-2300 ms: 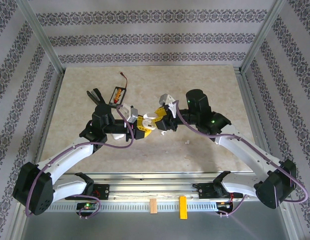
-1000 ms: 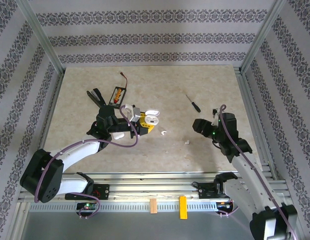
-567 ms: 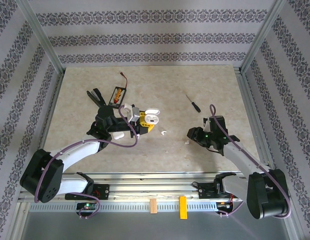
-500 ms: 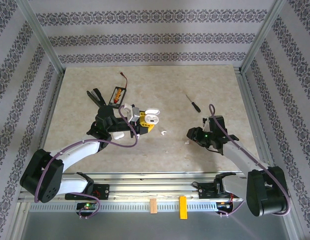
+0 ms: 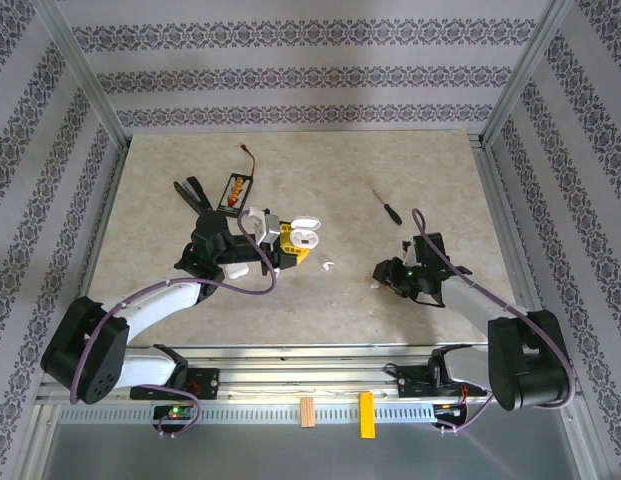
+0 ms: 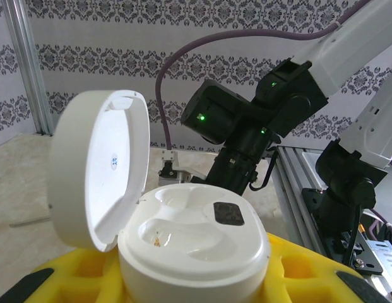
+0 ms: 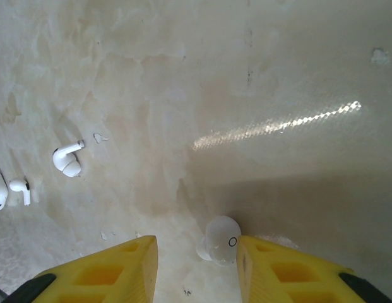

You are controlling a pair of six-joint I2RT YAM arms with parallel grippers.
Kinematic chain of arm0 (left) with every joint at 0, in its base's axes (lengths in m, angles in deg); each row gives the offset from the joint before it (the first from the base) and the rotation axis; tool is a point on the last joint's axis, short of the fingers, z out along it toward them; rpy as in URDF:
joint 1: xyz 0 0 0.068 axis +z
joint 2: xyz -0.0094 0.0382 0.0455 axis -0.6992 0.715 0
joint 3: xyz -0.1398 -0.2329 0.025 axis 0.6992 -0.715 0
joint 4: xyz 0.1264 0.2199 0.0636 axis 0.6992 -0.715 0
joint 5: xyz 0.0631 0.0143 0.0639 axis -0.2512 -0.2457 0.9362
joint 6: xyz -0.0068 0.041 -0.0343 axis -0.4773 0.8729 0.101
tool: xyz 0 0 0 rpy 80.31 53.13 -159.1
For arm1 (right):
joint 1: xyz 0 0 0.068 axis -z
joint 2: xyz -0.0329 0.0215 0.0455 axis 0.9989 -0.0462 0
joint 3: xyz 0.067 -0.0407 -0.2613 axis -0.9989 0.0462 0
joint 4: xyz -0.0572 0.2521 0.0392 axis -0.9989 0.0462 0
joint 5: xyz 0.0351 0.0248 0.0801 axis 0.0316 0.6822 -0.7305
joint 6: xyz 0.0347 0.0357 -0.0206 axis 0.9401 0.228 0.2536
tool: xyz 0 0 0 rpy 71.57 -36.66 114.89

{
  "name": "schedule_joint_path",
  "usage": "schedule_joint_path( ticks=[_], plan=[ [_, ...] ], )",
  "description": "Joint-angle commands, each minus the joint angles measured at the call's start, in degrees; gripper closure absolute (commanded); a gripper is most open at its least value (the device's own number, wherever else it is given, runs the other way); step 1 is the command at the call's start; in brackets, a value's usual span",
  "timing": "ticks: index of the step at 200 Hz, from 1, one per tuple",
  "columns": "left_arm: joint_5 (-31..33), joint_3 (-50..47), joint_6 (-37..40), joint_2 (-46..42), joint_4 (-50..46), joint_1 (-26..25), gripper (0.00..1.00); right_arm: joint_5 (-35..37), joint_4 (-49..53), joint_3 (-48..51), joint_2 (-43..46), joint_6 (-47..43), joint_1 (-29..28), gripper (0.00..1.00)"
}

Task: Insert wireless bluetooth earbuds into charging case

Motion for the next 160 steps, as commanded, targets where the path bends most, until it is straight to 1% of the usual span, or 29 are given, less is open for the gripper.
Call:
schedule_joint_path(
  ticks=[1,56,93,110,129,160],
  plan=[
    [-1.71,-0.09,-0.85,0.22,3.74,-0.45,0.75,-2.03,-1.53,-0.19,-1.57,-0.72,0.50,0.62],
    [-1.87,0.19,-0.83,0.52,3.60,-0.44,0.75,-3.02,-1.81,-1.11,-4.46,-1.60,0.51,0.62],
    [-1.89,0.07,-0.74,0.69,3.33,-0.44,0.75,-4.76,-3.93,-0.68,-5.43,-0.78,0.46,0.62],
    [-1.81,0.01,-0.65,0.62,3.29,-0.44,0.75,-5.02,-4.88,-0.47,-5.57,-0.30,0.41,0.64],
    [-1.79,0.02,-0.56,0.61,3.16,-0.44,0.75,-4.93,-5.53,-0.42,-5.89,-0.02,0.41,0.68],
    [-1.87,0.05,-0.65,0.55,3.20,-0.44,0.75,-4.18,-4.84,-0.99,-7.35,-0.46,0.40,0.68]
  ],
)
